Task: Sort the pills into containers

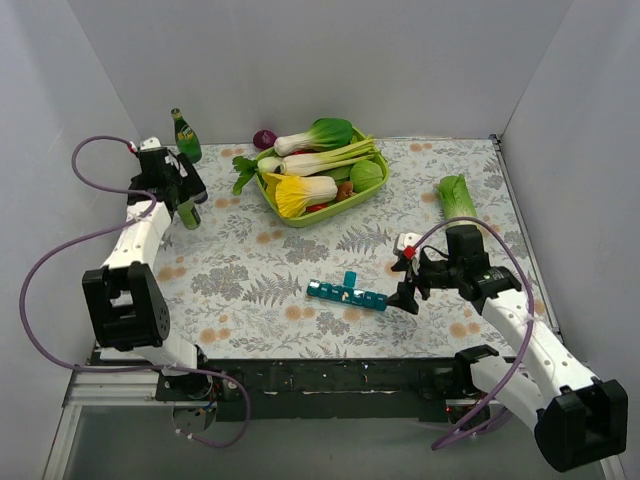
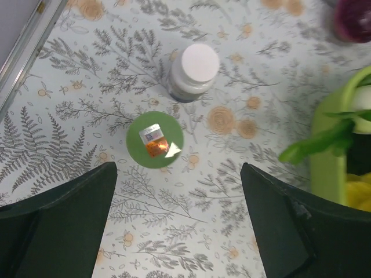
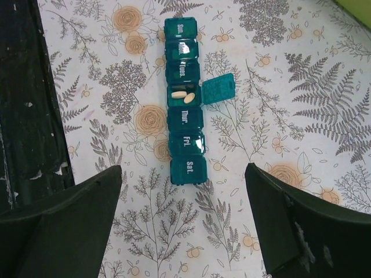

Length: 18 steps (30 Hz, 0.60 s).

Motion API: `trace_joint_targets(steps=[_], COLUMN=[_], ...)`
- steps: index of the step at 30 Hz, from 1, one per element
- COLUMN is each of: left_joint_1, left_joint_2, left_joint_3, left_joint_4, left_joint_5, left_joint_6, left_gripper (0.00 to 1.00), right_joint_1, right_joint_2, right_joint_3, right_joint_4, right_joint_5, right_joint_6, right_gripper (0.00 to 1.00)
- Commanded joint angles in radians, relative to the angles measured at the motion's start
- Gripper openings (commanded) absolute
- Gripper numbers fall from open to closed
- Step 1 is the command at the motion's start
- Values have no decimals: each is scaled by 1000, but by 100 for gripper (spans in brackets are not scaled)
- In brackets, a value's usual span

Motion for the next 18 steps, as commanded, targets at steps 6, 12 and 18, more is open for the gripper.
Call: trace_joint_targets(steps=[6, 12, 18], left_joint_1=[2, -215, -453], left_joint_2=[-372, -465, -375], left_joint_3=[-163, -336, -402], left_joint_4=[-60, -1, 123], left_joint_5=[712, 900, 836], left_joint_6=[-5, -40, -131], left_gripper=[85, 74, 63], right_joint_1=[50, 105, 168], right_joint_2=[239, 271, 379], right_joint_3=[97, 35, 82], right_joint_4=[-24, 110, 123], right_joint_5=[-34, 88, 68], right_joint_6=[-124, -273, -169], right_gripper=[88, 88, 78])
